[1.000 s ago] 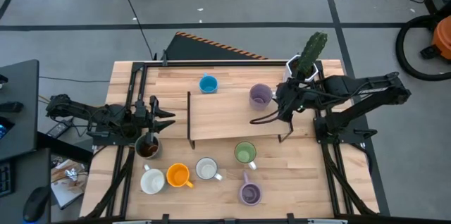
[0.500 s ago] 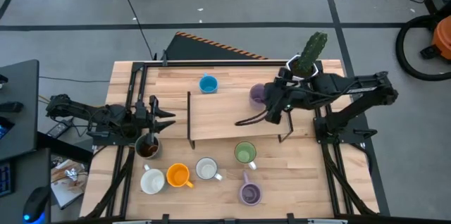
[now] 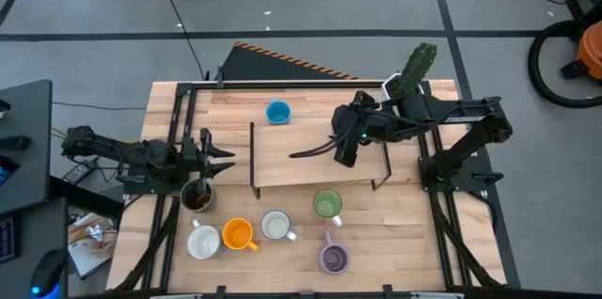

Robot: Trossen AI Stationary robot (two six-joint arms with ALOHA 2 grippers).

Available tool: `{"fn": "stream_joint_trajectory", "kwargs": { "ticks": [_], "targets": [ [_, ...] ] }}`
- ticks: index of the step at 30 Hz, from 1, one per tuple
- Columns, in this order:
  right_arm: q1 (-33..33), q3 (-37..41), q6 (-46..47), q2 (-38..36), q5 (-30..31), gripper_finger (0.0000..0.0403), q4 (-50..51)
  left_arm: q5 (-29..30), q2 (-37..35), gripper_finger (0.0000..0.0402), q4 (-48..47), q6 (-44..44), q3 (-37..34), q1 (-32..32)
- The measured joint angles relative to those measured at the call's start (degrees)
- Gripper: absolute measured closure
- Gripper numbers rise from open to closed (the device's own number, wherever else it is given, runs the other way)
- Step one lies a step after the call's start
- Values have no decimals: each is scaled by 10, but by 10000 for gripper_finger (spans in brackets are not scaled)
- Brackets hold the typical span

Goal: Place coffee mugs
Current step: Put the violet-white mug on the shelf

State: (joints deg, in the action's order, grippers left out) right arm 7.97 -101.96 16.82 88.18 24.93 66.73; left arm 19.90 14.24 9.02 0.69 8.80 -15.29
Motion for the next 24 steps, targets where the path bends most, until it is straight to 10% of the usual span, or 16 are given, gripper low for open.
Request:
{"fn": "stream_joint_trajectory", "kwargs": {
  "ticks": [24],
  "targets": [
    [17,-1,-5,42,-31,186,-42,6,0,283,-2,0,0,1]
  ]
}}
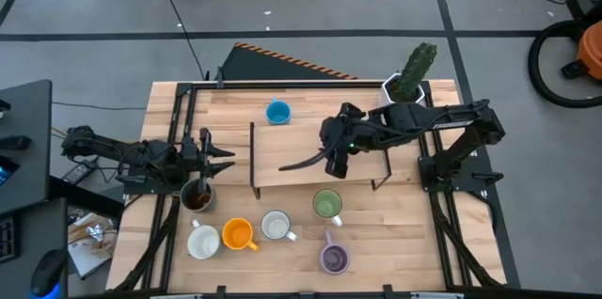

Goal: Place coffee mugs
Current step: Put the violet-white mug on the shelf

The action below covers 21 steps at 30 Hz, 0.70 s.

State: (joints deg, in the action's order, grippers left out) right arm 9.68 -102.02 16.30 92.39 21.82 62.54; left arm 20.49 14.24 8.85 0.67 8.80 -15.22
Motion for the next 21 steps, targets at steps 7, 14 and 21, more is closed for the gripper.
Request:
{"fn": "stream_joint_trajectory", "kwargs": {
  "ticks": [7,14,21],
  "targets": [
    [12,1,5,3,26,186,13,0,0,283,1,0,0,0],
    [12,31,30,3,29,175,15,0,0,283,1,-4,0,0],
    [12,31,17,3,29,135,17,0,0,283,1,-5,0,0]
  ]
}}
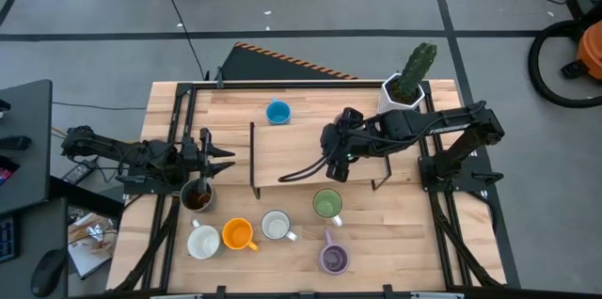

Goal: Place coffee mugs
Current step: Put the violet-white mug on the shelf

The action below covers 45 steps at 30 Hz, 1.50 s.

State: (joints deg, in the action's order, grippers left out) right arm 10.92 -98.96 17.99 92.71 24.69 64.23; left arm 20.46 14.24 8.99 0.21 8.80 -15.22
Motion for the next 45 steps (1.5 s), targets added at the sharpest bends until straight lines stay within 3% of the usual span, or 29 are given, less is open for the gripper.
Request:
{"fn": "stream_joint_trajectory", "kwargs": {
  "ticks": [6,21,34,40,45],
  "targets": [
    [-4,0,-2,0,-1,118,34,0,0,283,0,0,0,0],
    [-22,-27,0,-1,-3,132,51,9,0,283,1,4,0,0],
    [-43,-14,4,-1,20,133,124,9,0,283,1,4,0,0],
    [-76,23,5,0,-25,137,99,9,0,283,0,4,0,0],
    [-98,28,1,0,-50,169,98,9,0,283,0,4,0,0]
  ]
}}
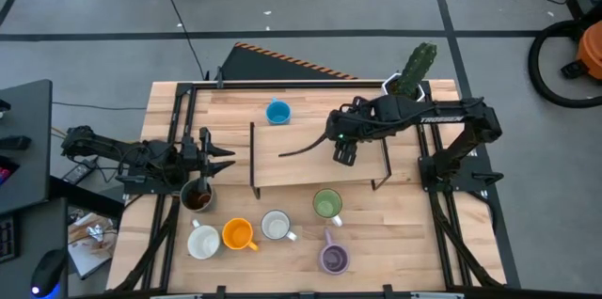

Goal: Place coffee mugs
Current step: Put the violet-white mug on the shelf

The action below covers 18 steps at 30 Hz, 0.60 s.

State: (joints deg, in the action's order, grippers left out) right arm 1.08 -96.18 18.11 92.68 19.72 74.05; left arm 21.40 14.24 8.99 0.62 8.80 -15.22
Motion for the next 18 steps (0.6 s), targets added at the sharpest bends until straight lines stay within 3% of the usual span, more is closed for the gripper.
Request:
{"fn": "stream_joint_trajectory", "kwargs": {
  "ticks": [7,18],
  "targets": [
    [-34,0,-26,0,-88,235,1,0,0,283,0,0,0,0],
    [-43,1,-168,0,-131,292,28,0,0,283,0,0,0,0]
  ]
}}
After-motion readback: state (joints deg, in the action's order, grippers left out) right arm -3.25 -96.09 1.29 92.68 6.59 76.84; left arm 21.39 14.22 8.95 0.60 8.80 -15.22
